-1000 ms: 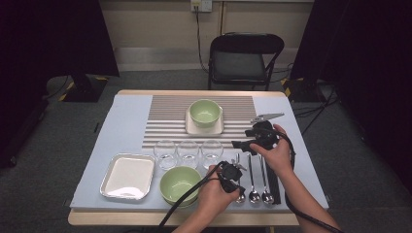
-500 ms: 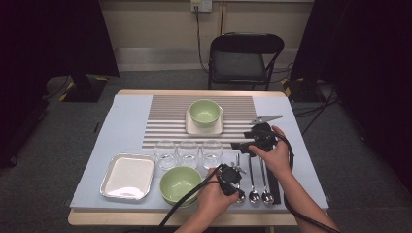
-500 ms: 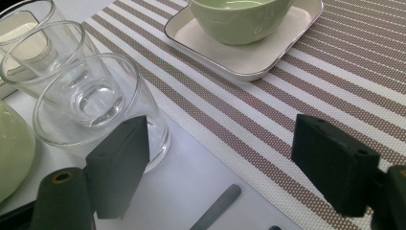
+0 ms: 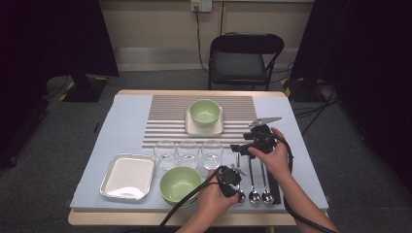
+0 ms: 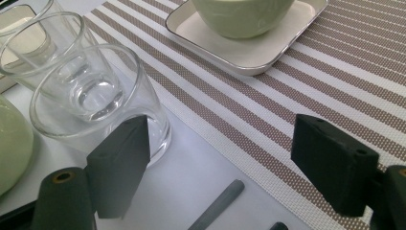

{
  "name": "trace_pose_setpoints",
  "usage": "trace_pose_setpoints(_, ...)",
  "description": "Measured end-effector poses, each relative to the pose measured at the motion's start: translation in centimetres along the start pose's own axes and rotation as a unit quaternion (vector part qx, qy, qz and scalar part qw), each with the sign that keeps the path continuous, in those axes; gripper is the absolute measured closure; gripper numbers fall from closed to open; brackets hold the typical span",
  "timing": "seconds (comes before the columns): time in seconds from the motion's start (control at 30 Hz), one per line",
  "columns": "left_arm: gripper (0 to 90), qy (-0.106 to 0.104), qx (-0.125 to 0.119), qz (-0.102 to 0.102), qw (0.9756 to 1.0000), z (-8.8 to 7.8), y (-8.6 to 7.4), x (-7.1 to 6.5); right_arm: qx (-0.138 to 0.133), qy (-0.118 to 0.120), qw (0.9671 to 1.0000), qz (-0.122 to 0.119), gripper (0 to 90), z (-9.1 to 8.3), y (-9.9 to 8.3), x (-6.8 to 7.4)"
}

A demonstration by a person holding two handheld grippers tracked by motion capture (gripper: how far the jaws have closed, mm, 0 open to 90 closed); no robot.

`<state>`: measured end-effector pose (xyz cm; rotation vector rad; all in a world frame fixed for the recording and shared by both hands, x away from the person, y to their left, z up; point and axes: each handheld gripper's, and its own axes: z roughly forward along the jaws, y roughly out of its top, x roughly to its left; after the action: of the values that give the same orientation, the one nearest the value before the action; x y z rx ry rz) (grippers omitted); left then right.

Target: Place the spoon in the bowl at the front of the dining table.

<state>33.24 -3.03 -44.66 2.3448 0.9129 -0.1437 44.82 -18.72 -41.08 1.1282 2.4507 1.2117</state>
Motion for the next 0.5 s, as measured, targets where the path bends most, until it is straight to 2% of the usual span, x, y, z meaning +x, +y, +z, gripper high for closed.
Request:
trace_pose_setpoints(0.2, 90.0, 0.000, 0.001, -0.001, 1.0000, 0.12, -0.05, 0.03, 0.004, 0.000, 0.9999, 0.009, 20.7, 0.10, -0.86, -0.40)
trace_pose_setpoints(0.5, 90.0, 0.002, 0.004, -0.001, 1.0000, 0.38, -0.15, -0.03, 0.004, 0.002, 0.9999, 0.009, 21.1, 0.07, -1.04, -0.48)
